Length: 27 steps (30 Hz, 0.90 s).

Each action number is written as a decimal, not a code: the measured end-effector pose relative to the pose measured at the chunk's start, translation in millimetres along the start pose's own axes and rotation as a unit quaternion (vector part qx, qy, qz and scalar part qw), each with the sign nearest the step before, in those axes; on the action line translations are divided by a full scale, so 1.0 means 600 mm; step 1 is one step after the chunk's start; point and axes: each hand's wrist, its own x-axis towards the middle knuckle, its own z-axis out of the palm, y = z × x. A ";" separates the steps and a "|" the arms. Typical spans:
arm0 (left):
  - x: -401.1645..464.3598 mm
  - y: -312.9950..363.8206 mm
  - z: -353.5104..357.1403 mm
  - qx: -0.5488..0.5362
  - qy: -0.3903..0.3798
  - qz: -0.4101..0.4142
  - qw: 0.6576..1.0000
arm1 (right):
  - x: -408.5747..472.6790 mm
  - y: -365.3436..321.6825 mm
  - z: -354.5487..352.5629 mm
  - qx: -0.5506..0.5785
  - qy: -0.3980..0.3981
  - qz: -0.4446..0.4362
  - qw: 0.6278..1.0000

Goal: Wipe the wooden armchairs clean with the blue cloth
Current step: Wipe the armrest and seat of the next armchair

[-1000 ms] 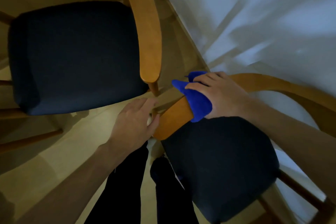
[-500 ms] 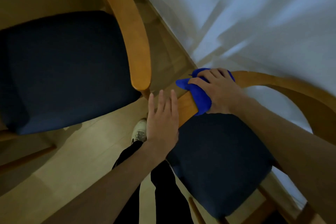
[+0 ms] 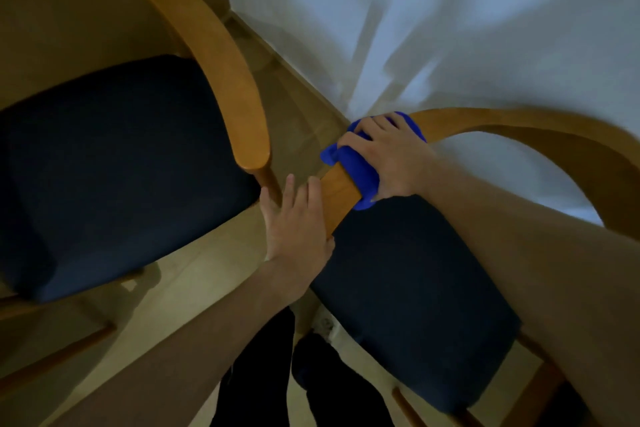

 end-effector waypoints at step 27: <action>-0.222 -0.258 0.005 -0.042 -0.042 -0.008 0.998 | 0.016 -0.346 -0.010 0.022 0.021 0.011 0.999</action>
